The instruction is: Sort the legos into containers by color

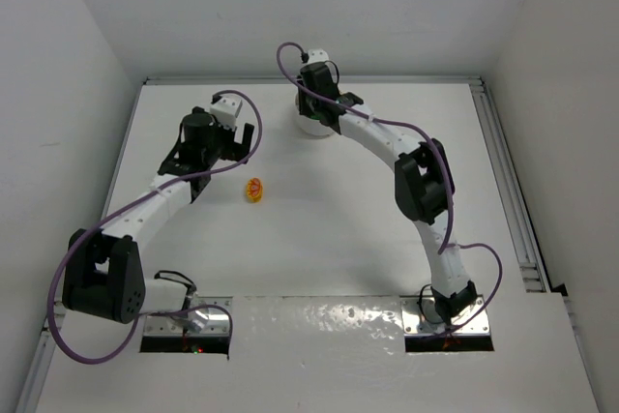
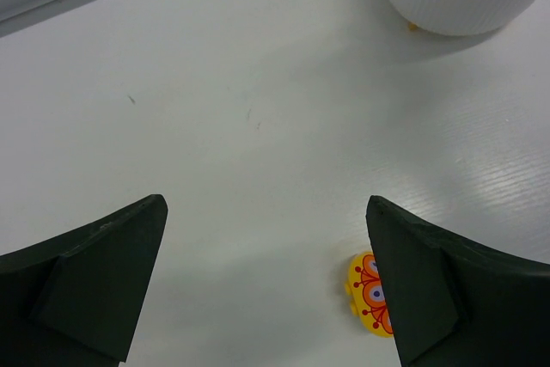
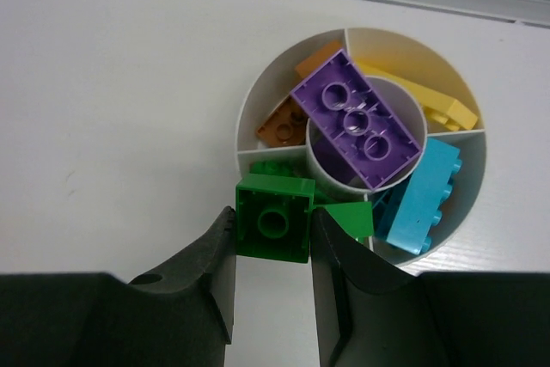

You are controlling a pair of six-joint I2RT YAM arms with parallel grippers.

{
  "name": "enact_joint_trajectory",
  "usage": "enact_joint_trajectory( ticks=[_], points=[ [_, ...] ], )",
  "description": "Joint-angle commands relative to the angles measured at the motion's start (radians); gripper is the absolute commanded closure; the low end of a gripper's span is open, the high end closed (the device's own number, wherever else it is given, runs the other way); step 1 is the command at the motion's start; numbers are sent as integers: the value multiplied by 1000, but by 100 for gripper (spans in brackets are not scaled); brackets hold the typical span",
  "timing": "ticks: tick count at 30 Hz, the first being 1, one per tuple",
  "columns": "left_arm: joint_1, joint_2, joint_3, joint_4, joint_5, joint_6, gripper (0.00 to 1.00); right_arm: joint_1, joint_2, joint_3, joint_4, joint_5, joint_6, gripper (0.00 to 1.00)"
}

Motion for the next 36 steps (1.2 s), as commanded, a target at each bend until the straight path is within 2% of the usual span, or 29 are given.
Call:
enact_joint_trajectory(
  ticks=[1,15,36],
  points=[
    [13,-1,0,32,-18,-16,0,4,-5,-10,98,80,4,100],
    [30,-1,-20,59,-27,-13,0,40,-6,-82,180,167,110,100],
    [41,-3,-31,70,-17,-15,0,47,45,-73,221,236,107,100]
  ],
)
